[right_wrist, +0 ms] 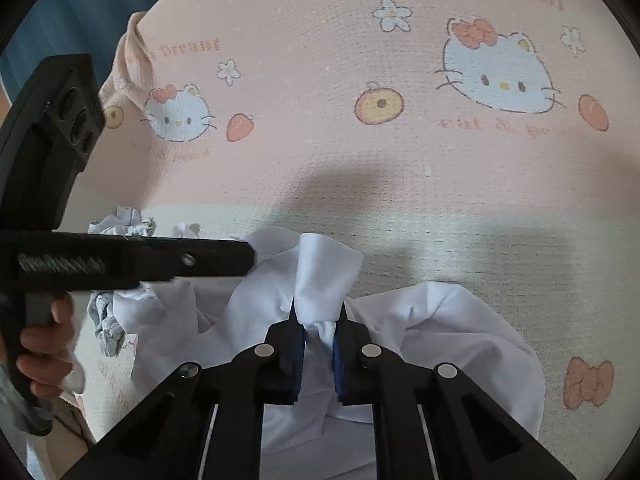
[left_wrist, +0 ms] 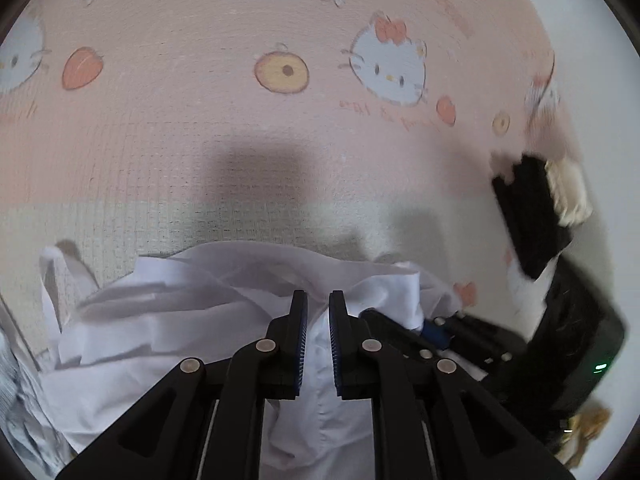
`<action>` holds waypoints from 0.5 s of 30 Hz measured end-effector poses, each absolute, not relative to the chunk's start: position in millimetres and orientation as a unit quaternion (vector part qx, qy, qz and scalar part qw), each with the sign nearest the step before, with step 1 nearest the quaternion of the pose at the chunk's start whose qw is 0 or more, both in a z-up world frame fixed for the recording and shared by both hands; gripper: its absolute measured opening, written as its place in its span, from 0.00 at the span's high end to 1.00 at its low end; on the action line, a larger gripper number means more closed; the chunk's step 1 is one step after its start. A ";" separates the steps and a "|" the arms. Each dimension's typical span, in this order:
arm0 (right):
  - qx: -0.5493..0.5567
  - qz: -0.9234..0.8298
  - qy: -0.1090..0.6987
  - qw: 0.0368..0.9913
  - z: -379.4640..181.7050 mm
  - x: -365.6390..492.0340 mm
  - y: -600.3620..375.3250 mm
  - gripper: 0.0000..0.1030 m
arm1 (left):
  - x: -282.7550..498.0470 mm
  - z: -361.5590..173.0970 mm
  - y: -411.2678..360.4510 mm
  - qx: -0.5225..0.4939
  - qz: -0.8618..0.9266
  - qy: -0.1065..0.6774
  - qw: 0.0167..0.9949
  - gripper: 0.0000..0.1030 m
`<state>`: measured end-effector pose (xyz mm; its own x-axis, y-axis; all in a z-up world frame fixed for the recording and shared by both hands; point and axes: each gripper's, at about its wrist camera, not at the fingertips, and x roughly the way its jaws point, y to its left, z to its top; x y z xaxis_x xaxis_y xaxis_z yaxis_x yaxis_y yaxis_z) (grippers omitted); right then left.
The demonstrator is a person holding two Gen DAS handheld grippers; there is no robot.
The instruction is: Fold clothes
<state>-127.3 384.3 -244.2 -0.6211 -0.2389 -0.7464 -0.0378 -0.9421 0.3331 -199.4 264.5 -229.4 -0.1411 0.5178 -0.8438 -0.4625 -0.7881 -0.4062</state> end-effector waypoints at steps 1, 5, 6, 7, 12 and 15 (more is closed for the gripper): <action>0.431 -0.886 -0.161 0.051 -243.1 -127.0 384.4 0.92 | -198.1 -224.5 260.3 -0.564 0.760 -0.026 0.321 0.91; 0.428 -0.890 -0.155 0.022 -238.5 -126.6 390.2 0.92 | -193.9 -210.1 242.1 -0.546 0.779 -0.013 0.309 0.73; 0.426 -0.891 -0.154 0.017 -236.8 -126.4 392.0 0.92 | -193.3 -207.7 237.4 -0.543 0.782 -0.010 0.306 0.48; 0.427 -0.891 -0.154 0.016 -236.1 -127.2 394.4 0.92 | -193.2 -206.5 232.2 -0.541 0.785 -0.011 0.302 0.36; 0.424 -0.895 -0.140 -0.004 -229.3 -129.3 404.7 0.92 | -202.3 -213.5 199.5 -0.550 0.789 -0.060 0.267 0.25; 0.420 -0.899 -0.126 -0.020 -222.7 -132.4 410.8 0.92 | -208.5 -215.5 187.1 -0.556 0.792 -0.062 0.246 0.25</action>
<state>-132.4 410.8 -222.7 -0.6464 -0.0703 -0.7598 -0.1407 -0.9677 0.2092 -208.5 187.1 -215.5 -0.2606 0.4579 -0.8499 -0.3210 -0.8714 -0.3711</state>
